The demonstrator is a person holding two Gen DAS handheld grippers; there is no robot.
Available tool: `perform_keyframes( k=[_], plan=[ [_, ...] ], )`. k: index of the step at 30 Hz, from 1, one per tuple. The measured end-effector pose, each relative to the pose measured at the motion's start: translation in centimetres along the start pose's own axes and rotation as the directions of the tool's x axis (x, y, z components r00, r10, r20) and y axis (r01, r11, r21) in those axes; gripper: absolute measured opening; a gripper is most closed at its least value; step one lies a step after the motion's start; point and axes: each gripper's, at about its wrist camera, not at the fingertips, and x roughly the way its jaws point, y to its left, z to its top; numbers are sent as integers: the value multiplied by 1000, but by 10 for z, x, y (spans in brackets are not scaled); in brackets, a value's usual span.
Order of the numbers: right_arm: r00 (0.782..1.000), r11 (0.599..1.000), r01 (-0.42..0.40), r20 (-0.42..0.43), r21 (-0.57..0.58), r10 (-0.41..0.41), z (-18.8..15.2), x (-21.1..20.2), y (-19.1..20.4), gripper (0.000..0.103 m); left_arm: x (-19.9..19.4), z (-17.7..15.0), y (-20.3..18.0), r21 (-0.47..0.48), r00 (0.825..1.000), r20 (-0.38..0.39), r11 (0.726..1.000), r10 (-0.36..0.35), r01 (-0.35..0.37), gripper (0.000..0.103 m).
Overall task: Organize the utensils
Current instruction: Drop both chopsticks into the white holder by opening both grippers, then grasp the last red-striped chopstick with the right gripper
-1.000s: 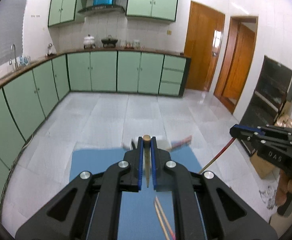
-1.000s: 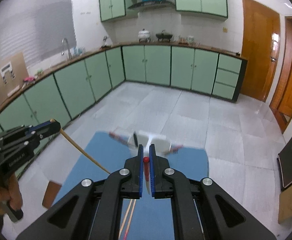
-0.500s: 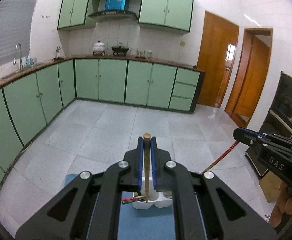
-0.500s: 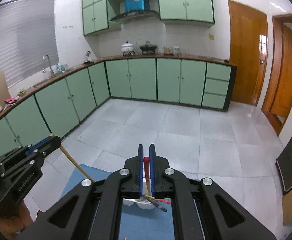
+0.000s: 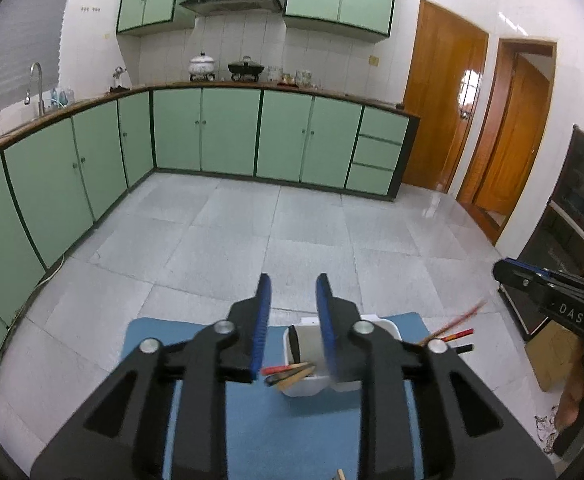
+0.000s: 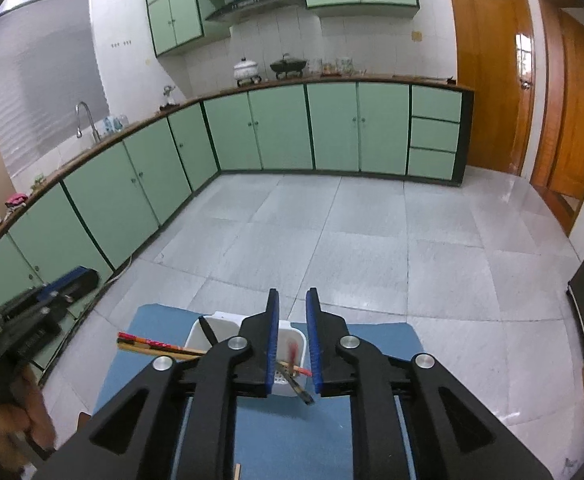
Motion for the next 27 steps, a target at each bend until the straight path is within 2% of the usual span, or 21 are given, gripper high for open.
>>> perform_keyframes(
  k=[3,4,6,8,9,11,12,16,20,23,27],
  plan=[
    [999,1000,3,52,-14,-3,-11,-34,-5,23,-40,-2,16,6,999,43,1000,11,-11,41],
    [998,1000,4,70,-23,-2,-18,-48,-7,28,-50,-6,18,7,999,48,1000,12,-13,42],
    [995,999,7,98,-42,-3,-35,-70,-7,32,-72,-16,27,4,998,57,1000,24,-24,46],
    [992,997,8,126,-71,1,-63,-92,-5,37,-98,-35,40,-11,998,68,1000,14,-13,49],
    [990,996,11,141,-89,1,-85,-103,-5,37,-107,-43,43,-12,997,73,1000,13,-12,51],
    [989,995,7,150,-98,8,-138,-119,-5,39,-130,-69,53,-14,995,92,999,30,-29,61],
    [990,995,3,141,-99,11,-166,-121,-4,39,-140,-85,57,-17,994,102,999,46,-44,65],
    [997,994,-21,71,-111,29,-268,-118,9,39,-173,-160,78,-66,993,94,995,76,-70,71],
    [1000,992,-21,8,-121,22,-369,-106,31,39,-187,-231,90,-90,992,50,990,116,-111,73],
    [1000,987,-18,-18,-161,16,-415,-99,54,38,-192,-272,95,-103,990,15,985,139,-137,75],
    [999,976,-37,-47,-216,28,-438,-88,82,38,-197,-313,97,-108,989,-28,983,148,-150,75]
  ],
)
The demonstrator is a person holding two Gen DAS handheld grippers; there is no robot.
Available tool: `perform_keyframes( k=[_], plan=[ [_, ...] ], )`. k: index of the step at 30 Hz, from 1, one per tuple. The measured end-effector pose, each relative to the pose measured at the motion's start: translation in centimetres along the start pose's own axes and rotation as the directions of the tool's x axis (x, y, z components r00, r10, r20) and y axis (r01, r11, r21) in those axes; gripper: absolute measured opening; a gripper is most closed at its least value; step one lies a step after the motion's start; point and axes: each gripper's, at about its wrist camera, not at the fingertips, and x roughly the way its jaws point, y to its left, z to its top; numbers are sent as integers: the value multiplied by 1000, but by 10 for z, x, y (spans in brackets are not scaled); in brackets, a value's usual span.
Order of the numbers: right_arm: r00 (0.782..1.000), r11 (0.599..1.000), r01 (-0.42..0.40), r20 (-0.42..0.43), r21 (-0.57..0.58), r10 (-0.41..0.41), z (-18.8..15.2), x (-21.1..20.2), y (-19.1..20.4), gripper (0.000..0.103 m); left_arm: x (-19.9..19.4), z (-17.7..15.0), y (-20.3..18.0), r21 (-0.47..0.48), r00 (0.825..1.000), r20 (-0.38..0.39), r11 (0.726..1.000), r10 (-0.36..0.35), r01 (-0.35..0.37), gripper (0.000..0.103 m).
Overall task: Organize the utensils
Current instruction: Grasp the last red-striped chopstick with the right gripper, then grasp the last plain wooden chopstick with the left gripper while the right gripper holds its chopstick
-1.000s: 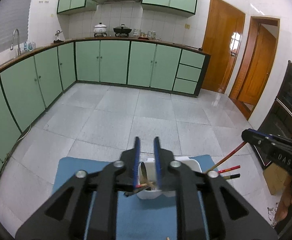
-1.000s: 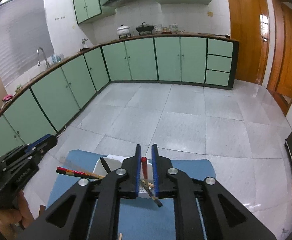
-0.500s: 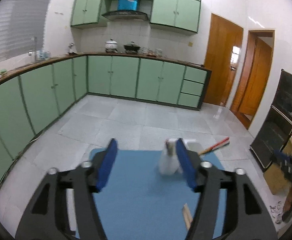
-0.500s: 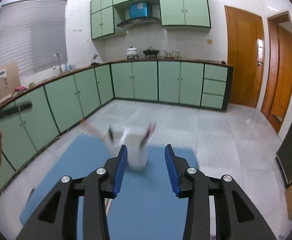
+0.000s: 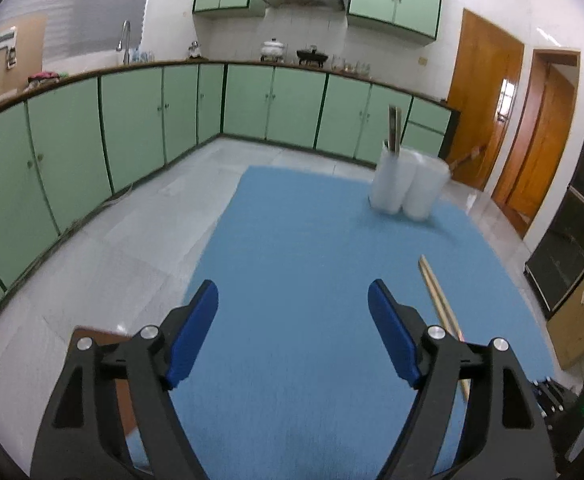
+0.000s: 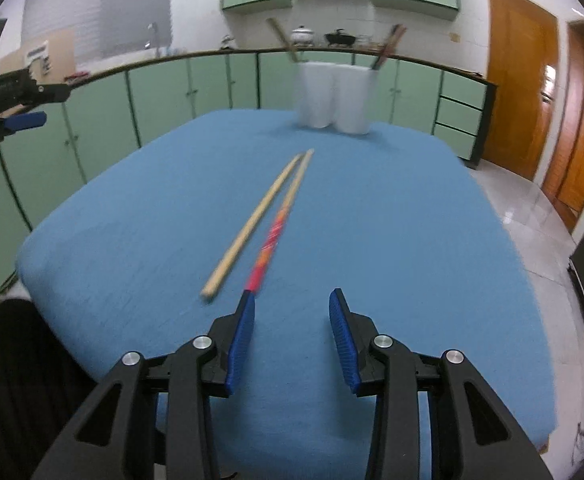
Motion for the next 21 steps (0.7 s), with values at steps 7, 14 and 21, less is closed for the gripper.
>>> perform_keyframes(
  k=[7,14,21],
  plan=[
    [1000,1000,3,8,-13,-3,9,16,8,38,-7,-33,2,1,1000,-23,1000,-17,17,75],
    [1000,999,-2,-3,46,2,17,26,-19,6,-4,-47,-19,36,998,-25,998,-49,50,75],
    [996,985,93,-18,145,-92,6,15,-67,6,8,-65,-64,79,993,-52,991,-106,110,75]
  ],
)
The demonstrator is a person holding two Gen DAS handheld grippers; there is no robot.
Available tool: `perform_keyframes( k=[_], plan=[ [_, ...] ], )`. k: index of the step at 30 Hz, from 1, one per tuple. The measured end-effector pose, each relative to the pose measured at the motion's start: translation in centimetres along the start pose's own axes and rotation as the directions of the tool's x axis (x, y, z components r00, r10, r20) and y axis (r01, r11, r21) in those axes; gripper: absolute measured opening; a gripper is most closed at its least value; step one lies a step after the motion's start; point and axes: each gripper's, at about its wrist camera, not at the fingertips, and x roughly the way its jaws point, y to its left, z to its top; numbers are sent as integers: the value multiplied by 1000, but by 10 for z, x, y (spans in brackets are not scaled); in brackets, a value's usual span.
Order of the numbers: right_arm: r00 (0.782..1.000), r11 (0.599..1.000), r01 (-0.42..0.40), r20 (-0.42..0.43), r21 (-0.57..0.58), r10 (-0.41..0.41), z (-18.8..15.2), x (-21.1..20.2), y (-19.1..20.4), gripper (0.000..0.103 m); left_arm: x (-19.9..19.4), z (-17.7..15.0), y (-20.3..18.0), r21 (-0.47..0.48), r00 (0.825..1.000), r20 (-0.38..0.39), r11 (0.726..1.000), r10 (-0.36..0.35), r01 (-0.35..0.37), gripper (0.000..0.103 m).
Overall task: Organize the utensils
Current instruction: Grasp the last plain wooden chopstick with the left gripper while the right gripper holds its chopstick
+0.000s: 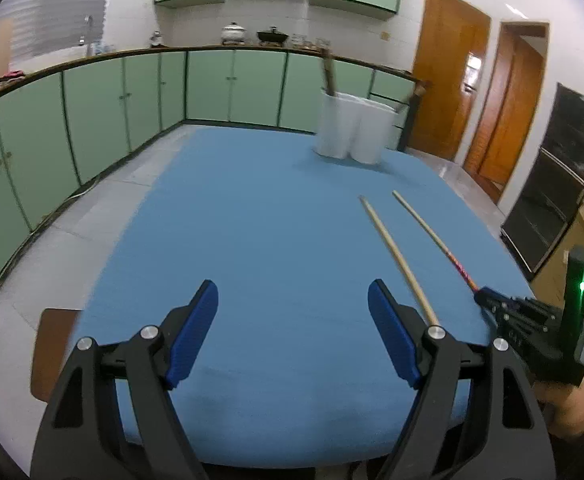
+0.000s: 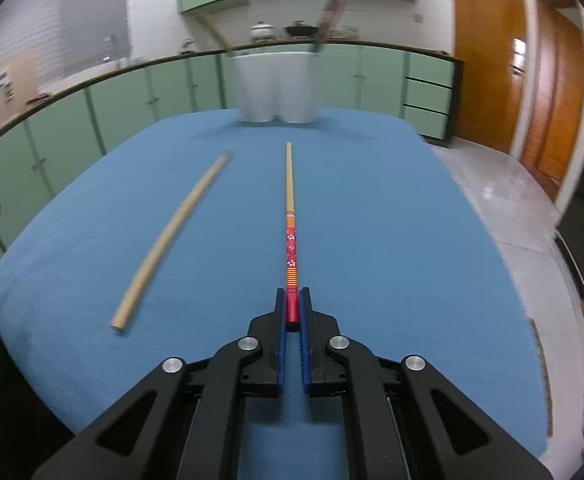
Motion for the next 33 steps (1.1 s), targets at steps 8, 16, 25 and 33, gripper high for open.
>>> perform_keyframes(
  k=[8,16,25,33],
  plan=[
    [1000,994,29,0,106,-29,-3,-8,-36,6,33,-27,-75,55,994,-63,994,-89,92,75],
    [1000,994,11,5,105,-12,-4,-7,-37,6,69,-43,-106,92,991,-121,994,-51,62,69],
    [1000,999,-9,14,53,8,-4,-5,-26,6,71,-40,-89,65,997,-74,998,21,-16,8],
    [997,995,-81,14,-53,82,-9,-10,5,7,51,-48,-64,-15,992,-57,994,110,-111,8]
  ],
)
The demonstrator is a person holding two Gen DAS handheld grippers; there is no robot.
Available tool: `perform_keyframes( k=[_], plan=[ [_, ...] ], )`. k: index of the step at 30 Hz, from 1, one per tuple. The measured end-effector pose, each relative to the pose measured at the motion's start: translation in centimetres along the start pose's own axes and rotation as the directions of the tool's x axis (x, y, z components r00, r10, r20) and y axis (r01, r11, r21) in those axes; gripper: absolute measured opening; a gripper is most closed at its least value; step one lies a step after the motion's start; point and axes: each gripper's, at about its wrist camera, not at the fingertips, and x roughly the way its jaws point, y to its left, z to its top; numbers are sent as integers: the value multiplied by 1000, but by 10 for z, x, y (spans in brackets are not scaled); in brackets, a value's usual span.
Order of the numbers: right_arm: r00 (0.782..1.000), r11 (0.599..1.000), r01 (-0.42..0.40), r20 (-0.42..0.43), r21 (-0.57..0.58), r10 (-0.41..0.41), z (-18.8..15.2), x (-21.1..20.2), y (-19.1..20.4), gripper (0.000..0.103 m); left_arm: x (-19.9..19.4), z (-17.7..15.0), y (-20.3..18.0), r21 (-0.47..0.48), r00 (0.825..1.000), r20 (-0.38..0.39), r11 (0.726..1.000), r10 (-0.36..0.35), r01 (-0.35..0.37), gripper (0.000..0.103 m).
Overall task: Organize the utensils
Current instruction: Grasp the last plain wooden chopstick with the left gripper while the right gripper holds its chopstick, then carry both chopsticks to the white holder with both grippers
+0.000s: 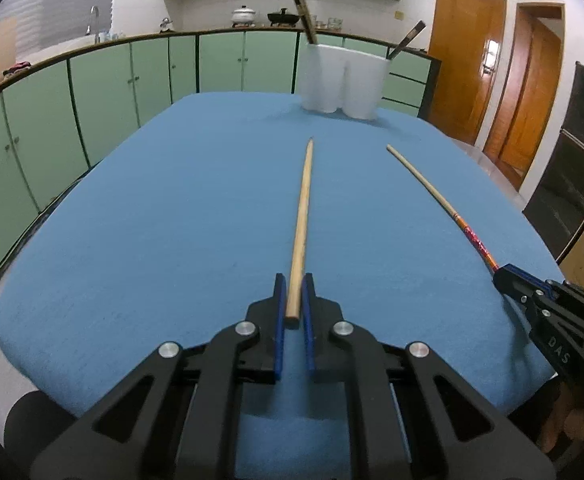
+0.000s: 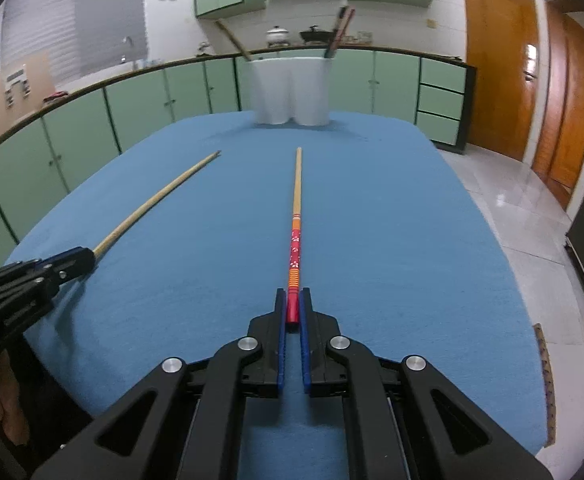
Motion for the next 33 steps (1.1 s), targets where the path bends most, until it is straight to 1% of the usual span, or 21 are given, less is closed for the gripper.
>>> perform_keyframes(
  k=[3,4,5,8,9,10,11,13,16,19,22,25,29,33],
  plan=[
    [1000,1000,-6,-2,-13,6,0,-2,7,8,0,-2,4,23,1000,-15,1000,-5,5,10],
    [1000,1000,-8,-4,-11,8,-1,-2,8,8,0,-1,3,37,1000,-16,999,-18,19,15],
    [1000,1000,-7,-5,-8,7,-2,-4,9,10,0,-1,4,51,999,-17,998,-29,30,17],
    [1000,1000,0,-6,-11,0,-4,-5,11,10,0,-1,3,81,999,-10,995,-51,51,19],
    [1000,1000,1,-8,-12,-1,-4,-5,11,10,1,-1,4,87,998,-10,994,-67,68,17],
    [1000,1000,1,-10,-11,-1,-3,-4,11,10,2,0,4,88,997,-11,993,-78,79,10],
    [1000,1000,0,-13,-10,-1,-2,-4,11,10,1,1,4,87,996,-14,992,-91,92,7],
    [1000,1000,-2,-15,0,2,0,-5,12,6,-4,3,5,78,995,-6,992,-99,99,6],
    [1000,1000,-9,-3,30,9,5,-14,10,6,-20,9,4,65,993,14,991,-118,117,6],
    [1000,997,-20,19,70,19,13,-33,7,6,-39,20,5,48,991,30,990,-132,130,6],
    [998,997,-22,55,78,18,27,-57,6,6,-58,34,7,36,988,56,989,-146,144,6],
    [996,997,-36,89,72,30,47,-82,7,6,-79,51,9,41,984,91,987,-156,152,6],
    [991,998,-54,125,30,50,83,-117,12,6,-105,79,14,55,976,139,985,-170,163,6],
    [990,997,-70,118,-13,71,116,-136,15,6,-121,109,21,70,968,150,979,-199,190,6]
  ],
)
